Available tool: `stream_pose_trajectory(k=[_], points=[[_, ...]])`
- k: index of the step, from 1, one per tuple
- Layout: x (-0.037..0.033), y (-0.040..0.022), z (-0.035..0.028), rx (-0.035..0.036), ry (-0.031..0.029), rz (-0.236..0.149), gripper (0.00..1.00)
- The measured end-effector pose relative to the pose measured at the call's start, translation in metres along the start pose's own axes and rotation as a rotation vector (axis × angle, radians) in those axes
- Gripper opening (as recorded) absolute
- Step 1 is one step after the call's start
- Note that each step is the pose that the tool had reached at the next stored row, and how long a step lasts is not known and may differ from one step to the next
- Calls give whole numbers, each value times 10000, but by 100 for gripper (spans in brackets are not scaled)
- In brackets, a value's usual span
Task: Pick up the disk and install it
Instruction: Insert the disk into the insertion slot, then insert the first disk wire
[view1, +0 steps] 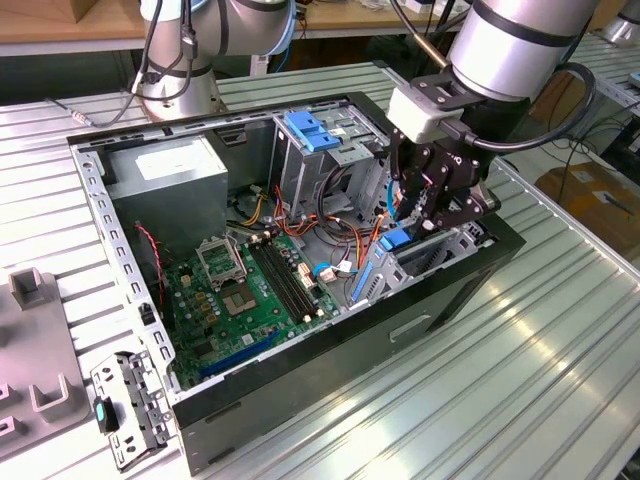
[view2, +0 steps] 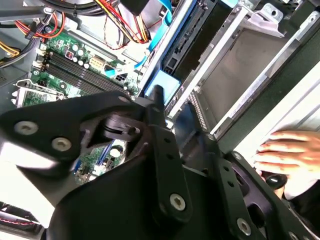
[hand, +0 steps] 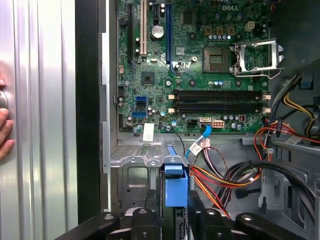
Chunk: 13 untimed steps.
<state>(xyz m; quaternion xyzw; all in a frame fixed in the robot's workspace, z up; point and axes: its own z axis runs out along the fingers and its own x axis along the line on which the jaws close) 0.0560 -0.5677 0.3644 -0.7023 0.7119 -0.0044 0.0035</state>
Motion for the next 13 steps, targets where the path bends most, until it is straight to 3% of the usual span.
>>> stream_pose_trajectory(k=[1, 2, 5, 13], points=[[0, 0, 0, 0, 0, 0, 30], [0, 0, 0, 0, 1, 0, 30], [0, 0, 0, 0, 1, 0, 12], [0, 0, 4, 0, 0, 0, 11]])
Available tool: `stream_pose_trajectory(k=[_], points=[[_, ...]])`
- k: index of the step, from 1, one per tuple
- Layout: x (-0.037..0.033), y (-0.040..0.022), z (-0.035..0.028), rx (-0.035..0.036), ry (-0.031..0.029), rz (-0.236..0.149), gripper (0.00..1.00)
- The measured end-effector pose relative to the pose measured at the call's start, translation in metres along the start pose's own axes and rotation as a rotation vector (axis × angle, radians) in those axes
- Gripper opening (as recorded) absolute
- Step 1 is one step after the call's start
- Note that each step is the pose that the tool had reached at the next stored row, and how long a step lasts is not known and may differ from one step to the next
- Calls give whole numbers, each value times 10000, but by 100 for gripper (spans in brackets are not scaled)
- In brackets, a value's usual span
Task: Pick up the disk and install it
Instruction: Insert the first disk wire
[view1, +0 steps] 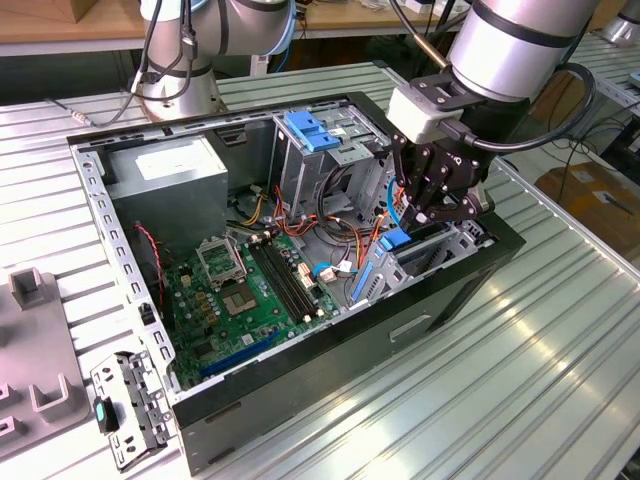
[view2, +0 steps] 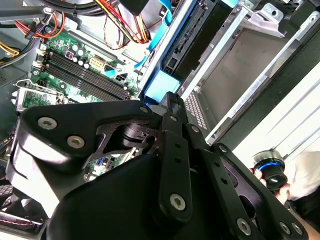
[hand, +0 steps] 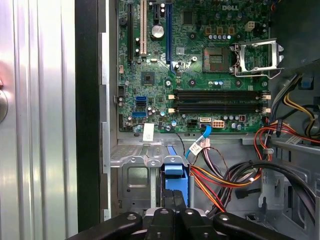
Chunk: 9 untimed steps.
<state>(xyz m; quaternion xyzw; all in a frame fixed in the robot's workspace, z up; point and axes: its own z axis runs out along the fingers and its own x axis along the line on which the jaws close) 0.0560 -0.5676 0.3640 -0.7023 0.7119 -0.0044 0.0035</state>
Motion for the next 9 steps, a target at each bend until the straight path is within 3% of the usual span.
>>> stream_pose_trajectory(k=[9], points=[[0, -1, 1, 0, -1, 0, 11]])
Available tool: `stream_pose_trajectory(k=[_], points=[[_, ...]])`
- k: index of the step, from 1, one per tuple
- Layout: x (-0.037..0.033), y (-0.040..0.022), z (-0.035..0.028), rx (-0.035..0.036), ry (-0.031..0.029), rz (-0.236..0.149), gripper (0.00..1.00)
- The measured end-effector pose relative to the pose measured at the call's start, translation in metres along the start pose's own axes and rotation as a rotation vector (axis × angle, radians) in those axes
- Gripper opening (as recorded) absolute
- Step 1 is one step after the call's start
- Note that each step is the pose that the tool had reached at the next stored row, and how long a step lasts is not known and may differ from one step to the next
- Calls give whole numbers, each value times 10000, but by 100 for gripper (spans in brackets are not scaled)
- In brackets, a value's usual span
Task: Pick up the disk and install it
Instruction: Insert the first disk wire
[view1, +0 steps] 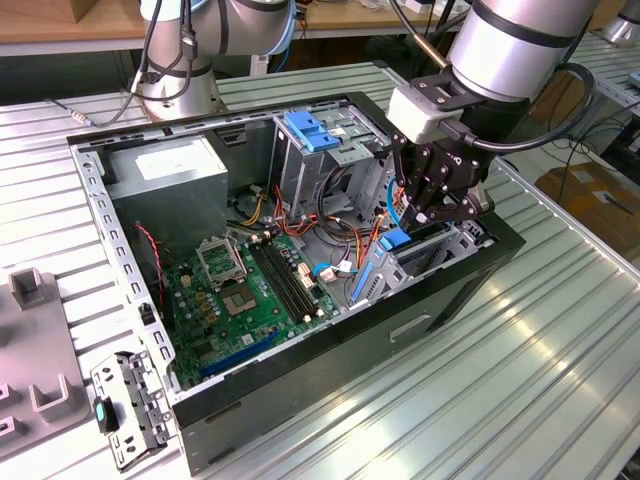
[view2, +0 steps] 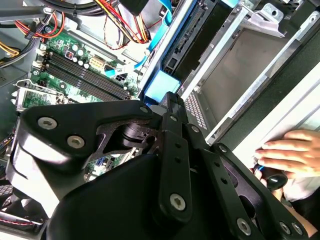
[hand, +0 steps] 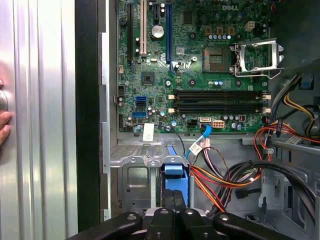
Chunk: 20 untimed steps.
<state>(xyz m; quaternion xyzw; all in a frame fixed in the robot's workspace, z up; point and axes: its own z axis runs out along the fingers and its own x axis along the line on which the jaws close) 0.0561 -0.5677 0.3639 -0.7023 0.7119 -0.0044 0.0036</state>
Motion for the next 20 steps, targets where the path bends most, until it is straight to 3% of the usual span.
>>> stream_pose_trajectory(k=[3, 9, 13, 17, 20], points=[[1, -51, 3, 0, -2, -33, 11], [2, -267, 14, -3, -2, -291, 11], [3, -273, -8, -4, -7, -646, 11], [0, -276, -122, -25, -8, -778, 11], [0, -337, -123, -44, -10, -895, 11]])
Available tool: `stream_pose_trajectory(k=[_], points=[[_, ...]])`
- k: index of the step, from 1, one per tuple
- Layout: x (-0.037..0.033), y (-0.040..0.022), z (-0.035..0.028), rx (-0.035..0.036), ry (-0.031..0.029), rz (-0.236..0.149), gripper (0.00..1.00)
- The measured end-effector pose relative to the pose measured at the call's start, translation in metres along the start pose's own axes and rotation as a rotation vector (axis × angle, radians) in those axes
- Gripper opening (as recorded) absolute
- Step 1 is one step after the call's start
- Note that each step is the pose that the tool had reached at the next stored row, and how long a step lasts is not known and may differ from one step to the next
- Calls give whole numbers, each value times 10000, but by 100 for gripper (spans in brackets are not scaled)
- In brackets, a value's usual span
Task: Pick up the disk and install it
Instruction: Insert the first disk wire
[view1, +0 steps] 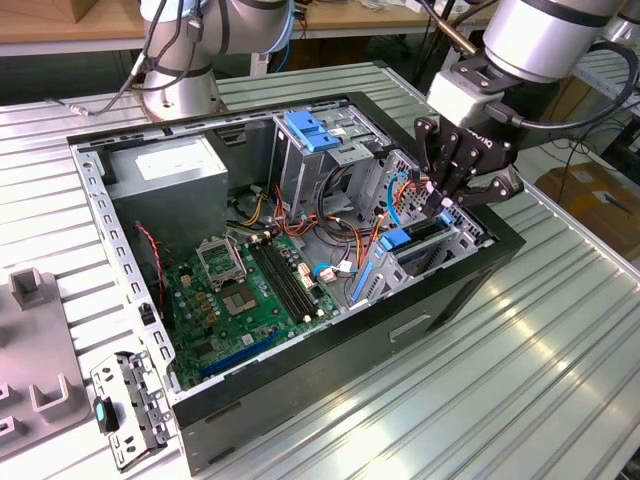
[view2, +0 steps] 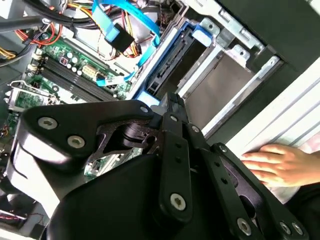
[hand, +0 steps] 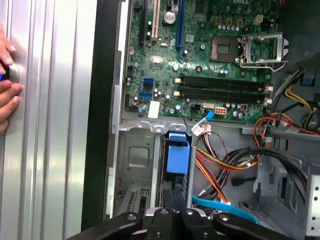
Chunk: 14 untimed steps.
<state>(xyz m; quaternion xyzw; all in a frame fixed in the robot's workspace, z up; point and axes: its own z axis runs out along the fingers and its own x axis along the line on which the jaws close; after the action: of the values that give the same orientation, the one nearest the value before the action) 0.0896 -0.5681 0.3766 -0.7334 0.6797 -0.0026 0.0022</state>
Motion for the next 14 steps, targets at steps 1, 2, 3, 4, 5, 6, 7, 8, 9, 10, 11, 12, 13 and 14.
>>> stream_pose_trajectory(k=[1, 2, 3, 4, 5, 6, 7, 8, 9, 10, 11, 12, 13, 14], points=[[3, -36, 3, 0, -3, -113, 11], [5, -66, 6, 0, -2, -280, 11], [6, -83, 10, 0, -4, -654, 11], [7, -84, 11, 0, -6, -934, 11], [7, -85, 13, 0, -7, -1121, 11], [6, -86, 15, 0, -9, -1307, 11], [7, -92, 17, 1, -10, -1513, 11], [8, -99, 17, 1, -11, -1580, 11], [10, -117, 18, 1, -13, -1602, 11], [10, -140, 18, 0, -12, -1608, 11], [11, -170, 17, -5, -11, -1612, 11], [11, -202, 18, -9, -13, -1618, 11], [12, -240, 18, -17, -14, -1623, 11], [13, -281, 18, -24, -15, -1628, 11]])
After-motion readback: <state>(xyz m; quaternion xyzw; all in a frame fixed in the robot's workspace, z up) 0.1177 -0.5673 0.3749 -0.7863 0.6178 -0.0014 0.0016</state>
